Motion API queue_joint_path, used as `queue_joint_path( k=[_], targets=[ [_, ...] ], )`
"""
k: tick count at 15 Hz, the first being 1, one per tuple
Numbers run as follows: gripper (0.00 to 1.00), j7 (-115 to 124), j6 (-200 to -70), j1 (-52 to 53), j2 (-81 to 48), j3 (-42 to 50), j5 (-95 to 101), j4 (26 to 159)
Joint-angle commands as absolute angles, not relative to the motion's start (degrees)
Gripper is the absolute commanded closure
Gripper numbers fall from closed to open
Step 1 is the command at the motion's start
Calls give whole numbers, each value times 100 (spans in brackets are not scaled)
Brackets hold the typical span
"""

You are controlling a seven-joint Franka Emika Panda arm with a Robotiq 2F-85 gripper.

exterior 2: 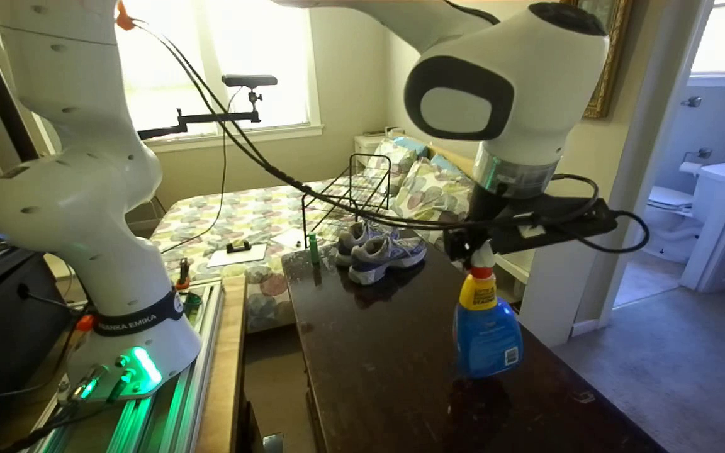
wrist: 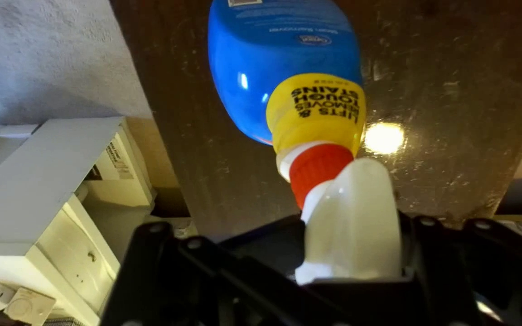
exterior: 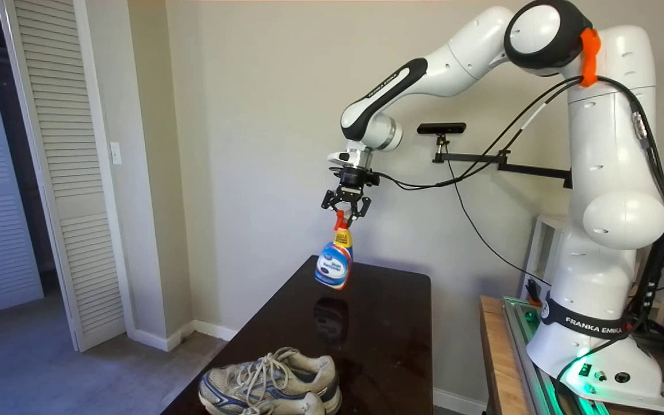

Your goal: Move the blue bottle forwards

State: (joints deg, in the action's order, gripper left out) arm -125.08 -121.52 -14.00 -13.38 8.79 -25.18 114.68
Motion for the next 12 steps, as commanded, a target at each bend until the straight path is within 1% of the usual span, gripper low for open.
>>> queue_joint_path(
  k=[1,3,5,9,12],
  targets=[
    [84,-12454,-11002,-1602,-2094,650,-2656,10049],
    [84,-12452,-10261,-1690,-2438,597,-2471,9478],
    [84,-12374,-9967,-1679,-2807,635,-2103,8960],
    [84,-12596,-10281,-1712,-3115,589,-1562,8417],
    [84,-12685,-10261,-1837,-3242,487,-1593,8128]
  ],
)
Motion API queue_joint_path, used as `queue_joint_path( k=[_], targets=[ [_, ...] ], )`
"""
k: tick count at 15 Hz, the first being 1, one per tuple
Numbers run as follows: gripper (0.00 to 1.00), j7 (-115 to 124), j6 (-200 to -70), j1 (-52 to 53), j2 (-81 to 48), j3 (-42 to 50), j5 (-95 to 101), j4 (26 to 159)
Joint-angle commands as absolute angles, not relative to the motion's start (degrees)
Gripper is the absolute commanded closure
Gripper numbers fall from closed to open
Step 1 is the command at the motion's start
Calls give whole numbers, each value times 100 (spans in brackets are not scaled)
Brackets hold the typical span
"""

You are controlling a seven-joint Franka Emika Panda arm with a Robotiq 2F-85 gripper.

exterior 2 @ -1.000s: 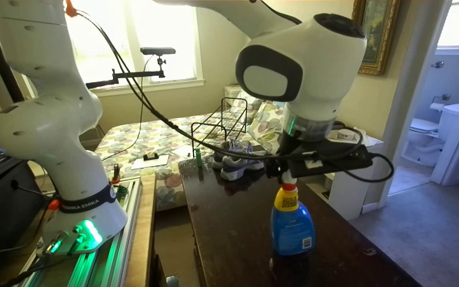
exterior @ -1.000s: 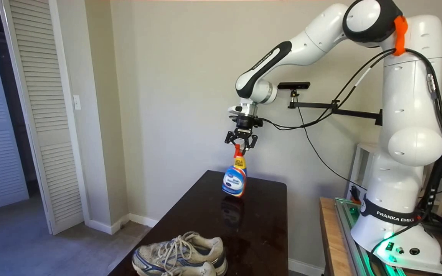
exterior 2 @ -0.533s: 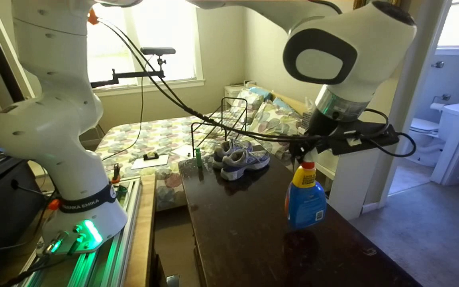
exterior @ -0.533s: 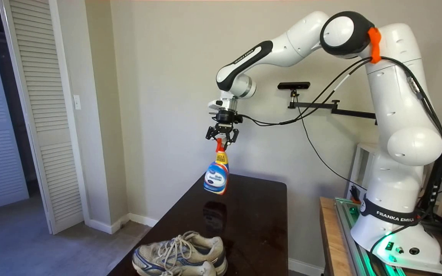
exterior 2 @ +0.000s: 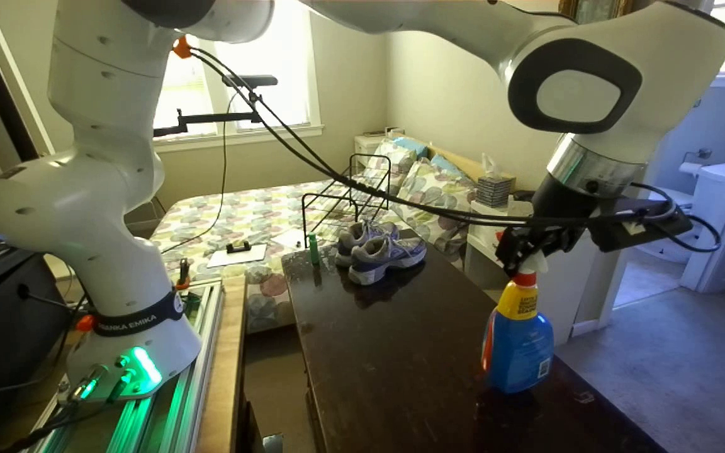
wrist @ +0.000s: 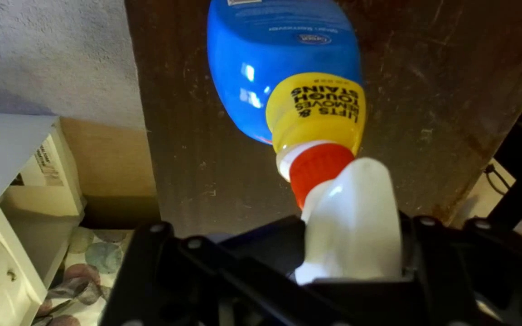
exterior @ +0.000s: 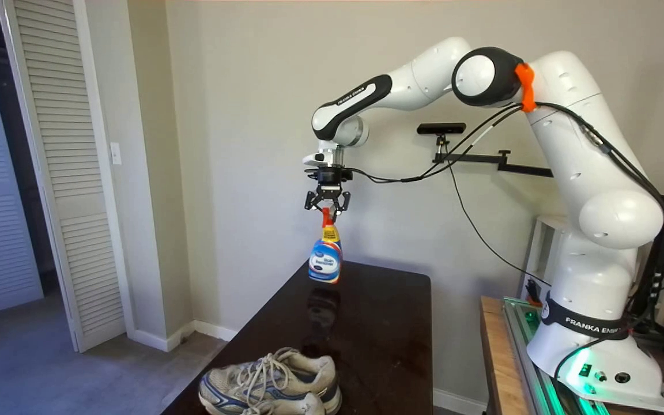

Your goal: Move the blue bottle forwards

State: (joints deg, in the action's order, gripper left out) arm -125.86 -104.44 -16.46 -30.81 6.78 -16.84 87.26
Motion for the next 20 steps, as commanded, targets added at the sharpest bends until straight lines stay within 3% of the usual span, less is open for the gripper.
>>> queue_joint_path(
  k=[1,15,16,17,20],
  targets=[
    [84,-12699,-10244,-1862,-3287,467,-1595,8052],
    [84,-12876,-9774,-2212,-3827,368,-1502,7532],
    [34,-12877,-9753,-2211,-3841,372,-1495,7523],
    [32,-12847,-9737,-2215,-3845,372,-1516,7513],
    [13,-12821,-9657,-2221,-3818,358,-1566,7386]
  ],
)
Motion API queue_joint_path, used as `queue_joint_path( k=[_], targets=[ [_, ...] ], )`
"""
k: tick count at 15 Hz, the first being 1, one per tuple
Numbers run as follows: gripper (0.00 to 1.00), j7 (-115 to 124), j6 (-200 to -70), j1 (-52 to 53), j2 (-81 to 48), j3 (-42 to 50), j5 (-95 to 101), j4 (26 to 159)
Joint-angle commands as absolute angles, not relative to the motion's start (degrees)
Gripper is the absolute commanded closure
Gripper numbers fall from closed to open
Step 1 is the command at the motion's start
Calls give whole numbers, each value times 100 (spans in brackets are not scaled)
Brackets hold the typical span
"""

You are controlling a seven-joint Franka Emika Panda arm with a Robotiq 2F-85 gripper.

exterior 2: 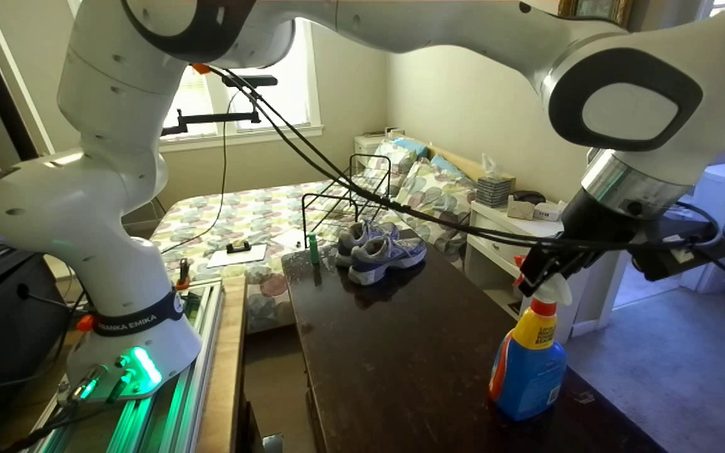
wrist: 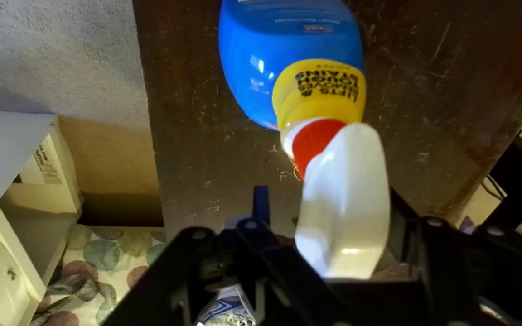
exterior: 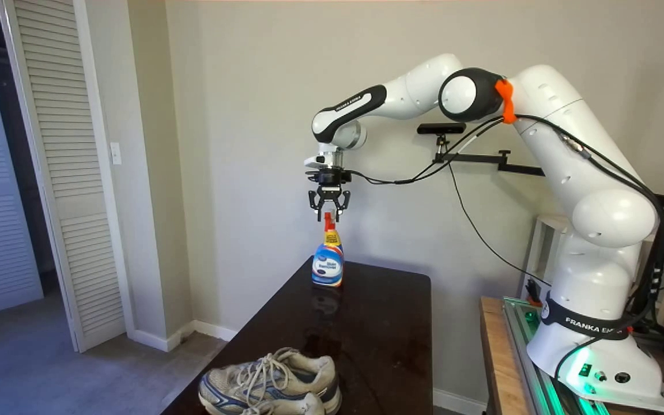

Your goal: Move the blue bottle forwards

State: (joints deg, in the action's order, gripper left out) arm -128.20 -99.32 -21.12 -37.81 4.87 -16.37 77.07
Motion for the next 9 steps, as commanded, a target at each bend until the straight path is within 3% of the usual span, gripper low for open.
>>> queue_joint_path(
  k=[1,3,9],
  targets=[
    [5,-12782,-9639,-2218,-3748,366,-1579,7375],
    [0,-12560,-9763,-2220,-3552,381,-1703,7477],
    [0,-11854,-10504,-2349,-2088,635,-2724,9093]
  ],
)
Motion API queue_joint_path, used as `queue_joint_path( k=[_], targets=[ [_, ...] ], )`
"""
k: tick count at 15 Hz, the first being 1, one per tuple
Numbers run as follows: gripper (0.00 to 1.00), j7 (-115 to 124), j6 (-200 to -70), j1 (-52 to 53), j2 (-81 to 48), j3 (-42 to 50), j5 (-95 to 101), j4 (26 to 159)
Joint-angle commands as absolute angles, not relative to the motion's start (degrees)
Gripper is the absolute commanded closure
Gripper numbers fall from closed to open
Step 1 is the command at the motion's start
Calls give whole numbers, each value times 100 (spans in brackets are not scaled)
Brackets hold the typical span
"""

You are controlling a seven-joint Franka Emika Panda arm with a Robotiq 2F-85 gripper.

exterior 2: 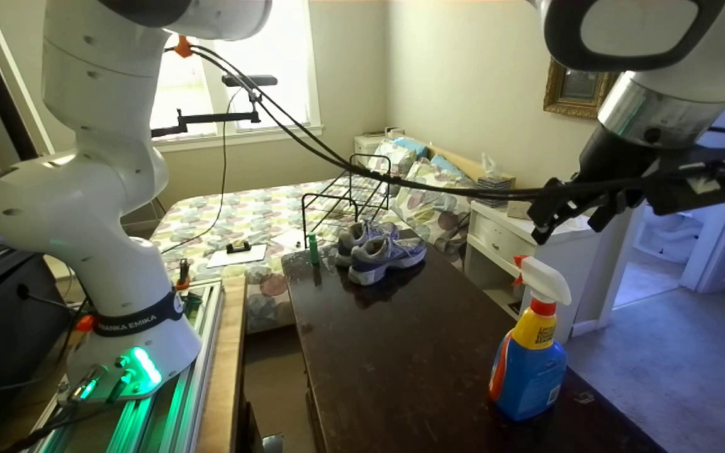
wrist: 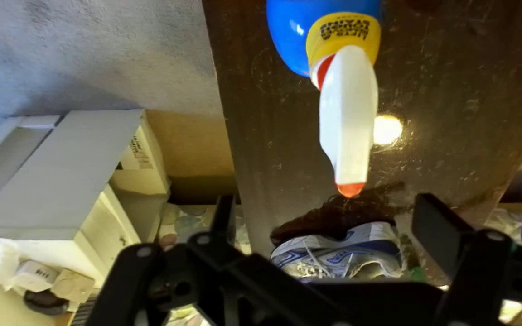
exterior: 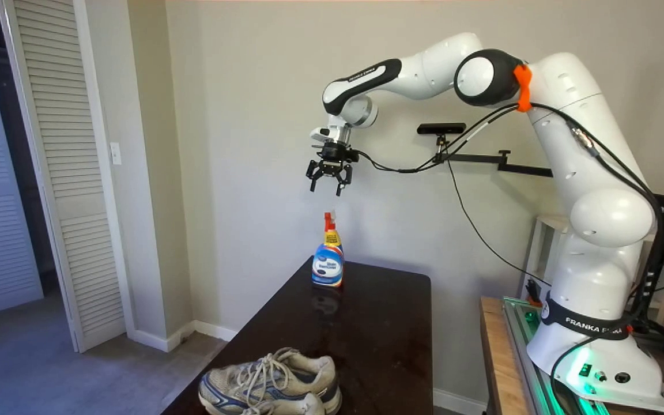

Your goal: Move the blue bottle forwards

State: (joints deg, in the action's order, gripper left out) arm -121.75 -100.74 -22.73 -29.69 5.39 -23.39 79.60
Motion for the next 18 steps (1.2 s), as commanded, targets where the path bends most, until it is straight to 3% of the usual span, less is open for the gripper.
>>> queue_joint_path(
  k=[1,11,12,18],
  targets=[
    [0,-11739,-10538,-2445,-1895,643,-2796,9288],
    [0,-10682,-11723,-2476,-122,1571,-3265,11876],
    [0,-10944,-11234,-2472,-676,1575,-3085,11025],
    [0,-10839,-11455,-2436,-382,1712,-3385,11679]
  ],
)
